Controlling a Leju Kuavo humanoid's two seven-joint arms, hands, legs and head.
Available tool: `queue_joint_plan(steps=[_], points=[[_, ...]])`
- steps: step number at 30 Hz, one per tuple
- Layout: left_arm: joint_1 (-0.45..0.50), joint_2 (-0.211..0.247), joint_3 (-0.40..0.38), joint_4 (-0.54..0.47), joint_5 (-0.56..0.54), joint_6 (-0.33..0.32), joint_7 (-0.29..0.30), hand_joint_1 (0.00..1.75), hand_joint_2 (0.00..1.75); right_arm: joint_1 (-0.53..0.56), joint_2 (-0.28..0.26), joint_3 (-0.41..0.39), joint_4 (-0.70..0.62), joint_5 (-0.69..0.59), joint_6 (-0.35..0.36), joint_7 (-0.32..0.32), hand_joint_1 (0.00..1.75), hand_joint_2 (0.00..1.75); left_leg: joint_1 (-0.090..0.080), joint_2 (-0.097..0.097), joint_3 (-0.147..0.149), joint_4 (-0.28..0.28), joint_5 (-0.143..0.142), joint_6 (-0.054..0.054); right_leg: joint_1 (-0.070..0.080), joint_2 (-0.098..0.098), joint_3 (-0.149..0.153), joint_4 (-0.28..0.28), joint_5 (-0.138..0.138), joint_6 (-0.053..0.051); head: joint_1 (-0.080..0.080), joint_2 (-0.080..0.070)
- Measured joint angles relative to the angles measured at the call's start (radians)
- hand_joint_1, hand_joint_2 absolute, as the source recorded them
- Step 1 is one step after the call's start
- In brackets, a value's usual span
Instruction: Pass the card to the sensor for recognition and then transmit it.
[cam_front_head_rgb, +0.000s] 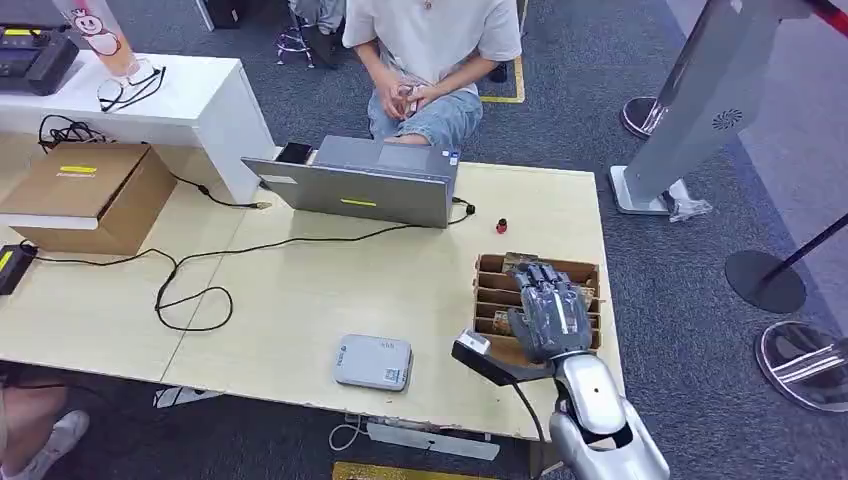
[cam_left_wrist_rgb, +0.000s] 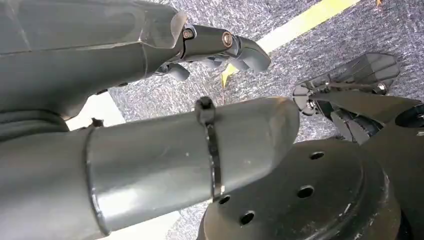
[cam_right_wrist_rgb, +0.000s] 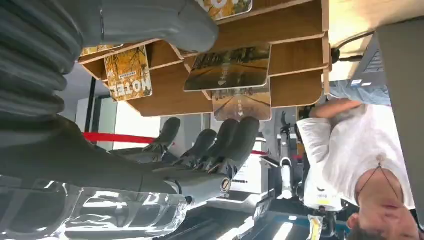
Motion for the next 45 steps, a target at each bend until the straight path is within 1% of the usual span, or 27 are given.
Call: queue_joint_plan(steps=[1,2,3,4,7,8,10,11,13,14,16,20,21,23,24,27,28,30,33,36,37,39,40,42,45], points=[[0.0,0.0,0.0,0.0,-0.001,0.0,0.0,0.0,0.0,-0.001,0.0,0.001,0.003,-0.003,0.0,-0.002,0.7,1.75,0.0,0.0,0.0,0.0,0.0,0.0,0.0,0.0,0.0,0.0,0.0,0.0,0.0,0.0],[0.0,0.0,0.0,0.0,-0.002,0.0,0.0,0.0,0.0,-0.002,0.0,0.002,0.005,-0.005,0.0,-0.002,0.73,1.75,0.0,0.0,0.0,0.0,0.0,0.0,0.0,0.0,0.0,0.0,0.0,0.0,0.0,0.0],[0.0,0.0,0.0,0.0,-0.002,0.0,0.0,0.0,0.0,-0.004,0.0,0.003,0.008,-0.006,0.0,-0.002,0.73,1.75,0.0,0.0,0.0,0.0,0.0,0.0,0.0,0.0,0.0,0.0,0.0,0.0,0.0,0.0],[0.0,0.0,0.0,0.0,-0.002,0.0,0.0,0.0,0.0,-0.005,0.0,0.005,0.01,-0.008,0.0,-0.002,0.7,1.75,0.0,0.0,0.0,0.0,0.0,0.0,0.0,0.0,0.0,0.0,0.0,0.0,0.0,0.0],[0.0,0.0,0.0,0.0,-0.002,0.0,0.0,0.0,0.0,-0.006,0.0,0.01,0.013,-0.008,0.0,-0.002,0.73,1.75,0.0,0.0,0.0,0.0,0.0,0.0,0.0,0.0,0.0,0.0,0.0,0.0,0.0,0.0],[0.0,0.0,0.0,0.0,-0.002,0.001,0.0,0.0,0.0,-0.008,0.0,0.011,0.015,-0.009,0.0,-0.002,0.72,1.75,0.0,0.0,0.0,0.0,0.0,0.0,0.0,0.0,0.0,0.0,0.0,0.0,0.0,0.0],[0.0,0.0,0.0,0.0,-0.003,0.001,0.0,0.0,0.0,-0.011,0.0,0.014,0.019,-0.009,0.001,-0.002,0.73,1.75,0.0,0.0,0.0,0.0,0.0,0.0,0.0,0.0,0.0,0.0,0.0,0.0,0.0,0.0],[-0.001,0.0,0.0,0.0,-0.003,0.001,0.0,0.0,0.0,-0.012,0.0,0.016,0.022,-0.009,0.001,-0.002,0.79,1.75,0.0,0.0,0.0,0.0,0.0,0.0,0.0,0.0,0.0,0.0,0.0,0.0,0.0,0.0],[0.0,0.001,0.0,0.0,-0.006,0.0,0.0,0.0,0.0,-0.015,0.0,0.019,0.026,-0.01,0.001,-0.002,0.8,1.75,0.0,0.0,0.0,0.0,0.0,0.0,0.0,0.0,0.0,0.0,0.0,0.0,0.0,0.0],[-0.001,0.001,0.0,0.0,-0.008,0.0,0.0,0.0,0.0,-0.017,0.0,0.019,0.029,-0.011,0.001,0.0,0.84,1.75,0.0,0.0,0.0,0.0,0.0,0.0,0.0,0.0,0.0,0.0,0.0,0.0,0.0,0.0],[-0.001,0.002,0.001,0.0,-0.01,0.0,-0.002,0.0,0.0,-0.021,0.0,0.021,0.034,-0.013,0.001,0.002,0.82,1.75,0.0,0.0,0.0,0.0,0.0,0.0,0.0,0.0,0.0,0.0,0.0,0.0,0.0,0.0],[-0.001,0.002,0.001,0.0,-0.011,0.0,-0.002,0.0,0.0,-0.025,0.0,0.023,0.042,-0.014,0.001,0.006,0.91,1.75,0.0,0.0,0.0,0.0,0.0,0.0,0.0,0.0,0.0,0.0,0.0,0.0,0.0,0.0],[-0.001,0.002,0.002,0.0,-0.011,0.0,-0.002,0.0,0.0,-0.025,0.0,0.023,0.043,-0.014,0.001,0.006,0.89,1.75,0.0,0.0,0.0,0.0,0.0,0.0,0.0,0.0,0.0,0.0,0.0,0.0,0.0,0.0],[-0.001,0.002,0.002,0.0,-0.011,0.0,-0.002,0.0,0.0,-0.028,0.0,0.023,0.046,-0.015,0.001,0.006,0.91,1.75,0.0,0.0,0.0,0.0,0.0,0.0,0.0,0.0,0.0,0.0,0.0,0.0,0.0,0.0],[-0.001,0.002,0.002,0.0,-0.011,0.0,-0.002,0.0,0.0,-0.028,0.0,0.023,0.047,-0.016,0.001,0.006,0.87,1.75,0.0,0.0,0.0,0.0,0.0,0.0,0.0,0.0,0.0,0.0,0.0,0.0,0.0,0.0],[-0.001,0.002,0.003,0.0,-0.013,0.0,-0.005,0.0,0.0,-0.03,0.0,0.024,0.051,-0.016,0.002,0.007,0.87,1.75,0.0,0.0,0.0,0.0,0.0,0.0,0.0,0.0,0.0,0.0,0.0,0.0,0.0,0.0],[-0.001,0.002,0.003,0.0,-0.013,0.0,-0.005,0.0,0.0,-0.03,0.0,0.024,0.051,-0.017,0.002,0.007,0.91,1.75,0.0,0.0,0.0,0.0,0.0,0.0,0.0,0.0,0.0,0.0,0.0,0.0,0.0,0.0],[-0.001,0.002,0.003,0.0,-0.014,0.0,-0.006,0.0,0.0,-0.031,0.0,0.024,0.052,-0.022,0.002,0.007,0.87,1.75,0.0,0.0,0.0,0.0,0.0,0.0,0.0,0.0,0.0,0.0,0.0,0.0,0.0,0.0],[-0.001,0.002,0.004,0.0,-0.015,0.0,-0.008,0.0,0.0,-0.031,0.0,0.024,0.053,-0.028,0.002,0.007,0.89,1.75,0.0,0.0,0.0,0.0,0.0,0.0,0.0,0.0,0.0,0.0,0.0,0.0,0.0,0.0],[-0.001,0.003,0.004,0.0,-0.017,0.0,-0.008,0.0,0.0,-0.031,0.0,0.024,0.053,-0.027,0.002,0.007,0.96,1.75,0.0,0.0,0.0,0.0,0.0,0.0,0.0,0.0,0.0,0.0,0.0,0.0,0.0,0.0],[-0.001,0.003,0.004,0.0,-0.017,0.0,-0.008,0.0,0.0,-0.031,0.0,0.024,0.053,-0.027,0.002,0.007,0.96,1.75,0.0,0.0,0.0,0.0,0.0,0.0,0.0,0.0,0.0,0.0,0.0,0.0,0.0,0.0],[-0.001,0.005,0.004,0.0,-0.018,0.0,-0.008,0.0,0.0,-0.032,0.0,0.024,0.055,-0.027,0.002,0.007,1.17,1.75,0.0,0.0,0.0,0.0,0.0,0.0,0.0,0.0,0.0,0.0,0.0,0.0,0.0,0.0],[-0.001,0.005,0.005,0.0,-0.018,0.0,-0.009,0.0,0.0,-0.032,0.0,0.024,0.057,-0.027,0.002,0.007,1.2,1.75,0.0,0.0,0.0,0.0,0.0,0.0,0.0,0.0,0.0,0.0,0.0,0.0,0.0,0.0],[-0.001,0.006,0.005,0.0,-0.02,0.001,-0.01,0.0,0.0,-0.032,0.0,0.024,0.059,-0.027,0.001,0.007,1.27,1.75,0.0,0.0,0.0,0.0,0.0,0.0,0.0,0.0,0.0,0.0,0.0,0.0,0.0,0.0],[-0.001,0.006,0.006,0.0,-0.021,0.002,-0.011,0.0,0.0,-0.033,0.0,0.024,0.061,-0.027,0.0,0.008,1.31,1.75,0.0,0.0,0.0,0.0,0.0,0.0,0.0,0.0,0.0,0.0,0.0,0.0,0.0,0.0]])
